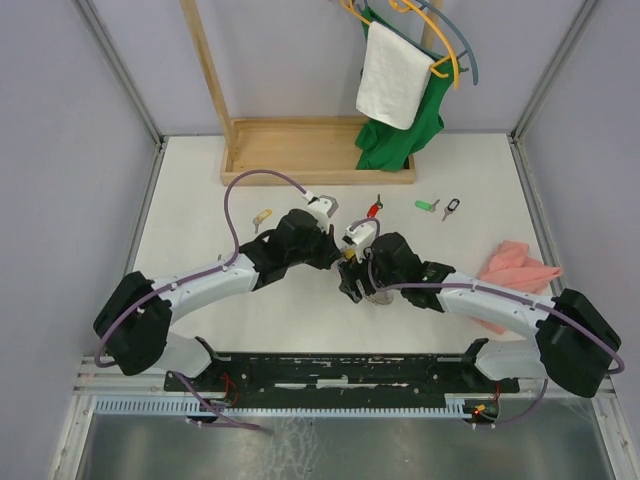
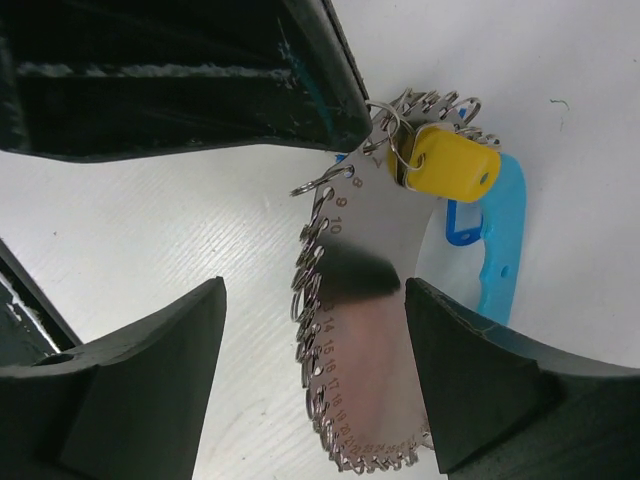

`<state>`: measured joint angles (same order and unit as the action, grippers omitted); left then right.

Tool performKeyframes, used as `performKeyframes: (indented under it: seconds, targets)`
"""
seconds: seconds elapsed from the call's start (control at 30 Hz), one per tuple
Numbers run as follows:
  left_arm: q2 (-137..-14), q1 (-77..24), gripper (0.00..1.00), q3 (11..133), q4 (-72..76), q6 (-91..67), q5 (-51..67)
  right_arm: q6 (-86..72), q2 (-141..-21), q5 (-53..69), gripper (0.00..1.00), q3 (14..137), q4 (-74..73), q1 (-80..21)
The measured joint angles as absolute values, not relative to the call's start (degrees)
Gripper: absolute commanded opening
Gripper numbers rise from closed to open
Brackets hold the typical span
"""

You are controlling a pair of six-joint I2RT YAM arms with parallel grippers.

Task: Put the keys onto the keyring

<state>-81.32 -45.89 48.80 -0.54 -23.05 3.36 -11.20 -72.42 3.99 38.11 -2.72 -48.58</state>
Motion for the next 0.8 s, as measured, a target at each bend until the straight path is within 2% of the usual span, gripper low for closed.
performKeyframes:
  seconds: [0.2,0.8]
  targets:
    - [-80.4,-45.9,0.03,48.8,-1.0,-23.2,3.7,-9.7,-74.3,2.7,0.72,36.0,0.4,-48.6]
    - [-77.1,-45.9,0.04,48.7,-1.8,-23.2,2.4,-6.7,-71.7,4.6,0.2,34.9,0.8,-48.1]
